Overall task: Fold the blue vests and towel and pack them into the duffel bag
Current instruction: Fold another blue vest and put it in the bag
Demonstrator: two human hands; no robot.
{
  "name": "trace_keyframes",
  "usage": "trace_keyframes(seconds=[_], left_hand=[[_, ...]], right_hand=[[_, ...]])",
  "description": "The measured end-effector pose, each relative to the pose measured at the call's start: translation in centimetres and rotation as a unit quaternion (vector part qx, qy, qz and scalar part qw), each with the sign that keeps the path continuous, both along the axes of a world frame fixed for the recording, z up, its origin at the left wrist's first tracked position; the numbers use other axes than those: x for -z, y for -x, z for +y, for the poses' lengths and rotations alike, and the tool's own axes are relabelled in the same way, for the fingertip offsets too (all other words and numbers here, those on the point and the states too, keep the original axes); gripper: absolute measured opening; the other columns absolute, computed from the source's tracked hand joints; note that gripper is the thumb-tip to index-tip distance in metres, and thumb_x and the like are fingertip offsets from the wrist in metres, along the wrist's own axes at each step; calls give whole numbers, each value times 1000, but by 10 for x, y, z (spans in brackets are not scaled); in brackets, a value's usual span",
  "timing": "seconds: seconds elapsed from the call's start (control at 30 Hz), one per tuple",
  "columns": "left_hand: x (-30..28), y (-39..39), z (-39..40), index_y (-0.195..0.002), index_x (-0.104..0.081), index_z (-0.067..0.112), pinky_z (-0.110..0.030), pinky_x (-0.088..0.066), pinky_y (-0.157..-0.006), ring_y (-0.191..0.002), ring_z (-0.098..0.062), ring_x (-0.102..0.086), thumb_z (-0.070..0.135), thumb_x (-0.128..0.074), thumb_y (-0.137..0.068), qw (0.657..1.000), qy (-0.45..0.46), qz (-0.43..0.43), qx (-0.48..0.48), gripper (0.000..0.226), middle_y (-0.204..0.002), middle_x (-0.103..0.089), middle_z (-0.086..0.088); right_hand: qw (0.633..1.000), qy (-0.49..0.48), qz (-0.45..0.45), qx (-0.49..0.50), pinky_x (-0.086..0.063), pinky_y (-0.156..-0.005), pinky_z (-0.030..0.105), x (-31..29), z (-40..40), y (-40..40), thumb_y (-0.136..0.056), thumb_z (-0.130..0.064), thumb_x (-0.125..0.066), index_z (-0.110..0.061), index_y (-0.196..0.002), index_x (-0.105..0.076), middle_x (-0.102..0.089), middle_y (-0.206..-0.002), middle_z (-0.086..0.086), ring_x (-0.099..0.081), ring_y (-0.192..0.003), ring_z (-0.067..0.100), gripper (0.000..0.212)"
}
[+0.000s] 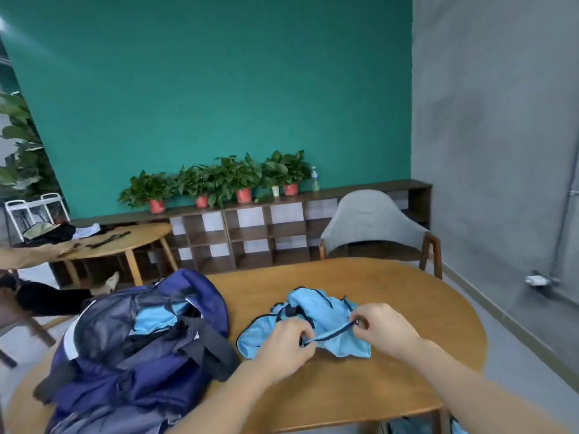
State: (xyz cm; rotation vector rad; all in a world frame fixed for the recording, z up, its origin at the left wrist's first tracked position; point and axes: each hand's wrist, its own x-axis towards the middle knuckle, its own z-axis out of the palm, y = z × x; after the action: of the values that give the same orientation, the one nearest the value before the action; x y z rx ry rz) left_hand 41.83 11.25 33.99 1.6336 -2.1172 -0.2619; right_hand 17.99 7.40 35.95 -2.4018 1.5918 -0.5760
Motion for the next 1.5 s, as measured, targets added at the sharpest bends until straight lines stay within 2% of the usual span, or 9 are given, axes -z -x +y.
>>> trace_keyframes(seconds=[0.33, 0.5, 0.6, 0.67, 0.77, 1.0, 1.17, 1.33, 1.5], left_hand=[[57, 4, 32, -75, -67, 30, -20, -45, -88, -97, 1, -55, 49, -66, -87, 999, -5, 49, -2, 23, -86, -64, 17], [69, 14, 8, -104, -69, 30, -27, -42, -101, -111, 1, -51, 43, -64, -92, 988, 97, 102, -58, 18, -107, -59, 20], [82, 24, -4, -127, -60, 31, -33, -28, -113, -132, -5, -39, 56, -58, -92, 996, 51, 26, -67, 43, -133, -49, 16], [89, 25, -12, -142, -49, 32, -36, -17, -118, -141, -8, -28, 67, -48, -93, 996, -8, -41, -74, 61, -147, -38, 13], [90, 12, -25, -149, -42, 32, -37, -9, -121, -146, -7, -21, 73, -40, -94, 996, -42, -60, -56, 68, -155, -32, 12], [92, -42, -43, -149, -39, 42, -35, 3, -125, -148, 5, -10, 80, -35, -91, 994, -70, -79, -5, 69, -162, -23, 20], [78, -70, -58, -155, -27, 42, -43, 13, -124, -154, -5, 6, 78, -25, -93, 984, -110, -130, -46, 72, -168, -10, 10], [74, -54, -37, -157, -22, 42, -49, 15, -123, -153, -11, 19, 81, -21, -93, 980, -104, -168, -14, 75, -169, 5, 1], [73, -28, 3, -153, -31, 45, -49, 15, -123, -154, -10, 13, 85, -29, -88, 983, -92, -159, 22, 77, -169, -6, 7]], right_hand=[[997, 4, 3, -73, -43, -94, 26, 65, 17, 30, -90, -40, -55, -31, -87, -66, -54, -102, -13, -48, -105, 9, 14], [994, 17, -112, -13, -43, -99, 27, 71, -5, 10, -95, -32, -61, -26, -123, -62, -49, -120, -10, -48, -118, 10, 28], [998, -21, -47, -43, -41, -103, 27, 75, -25, -9, -90, -24, -66, -32, -141, -50, -40, -136, -10, -41, -128, 10, 54], [999, -11, -19, -36, -44, -102, 34, 72, -44, -20, -91, -18, -63, -31, -131, -62, -49, -136, -8, -44, -129, 15, 42], [993, 18, -113, 10, -51, -93, 39, 55, -80, -27, -90, -4, -54, -26, -111, -75, -68, -118, -4, -60, -111, 20, 36], [963, 17, -257, 83, -53, -53, 16, -28, -149, -12, -84, 8, -46, -11, -95, -74, -72, -65, 4, -68, -50, 10, 36], [924, 80, -365, 85, -62, -79, 38, -78, -173, -7, -88, 8, -48, -14, -95, -72, -75, -91, 6, -74, -71, 19, 33], [911, 181, -358, 95, -51, -93, 24, -144, -170, -5, -91, 1, -54, -16, -102, -74, -73, -103, -2, -67, -97, 12, 29], [959, 136, -248, 34, -50, -87, 23, -140, -144, -6, -92, -1, -60, -14, -103, -74, -74, -104, 2, -69, -96, 17, 22]])
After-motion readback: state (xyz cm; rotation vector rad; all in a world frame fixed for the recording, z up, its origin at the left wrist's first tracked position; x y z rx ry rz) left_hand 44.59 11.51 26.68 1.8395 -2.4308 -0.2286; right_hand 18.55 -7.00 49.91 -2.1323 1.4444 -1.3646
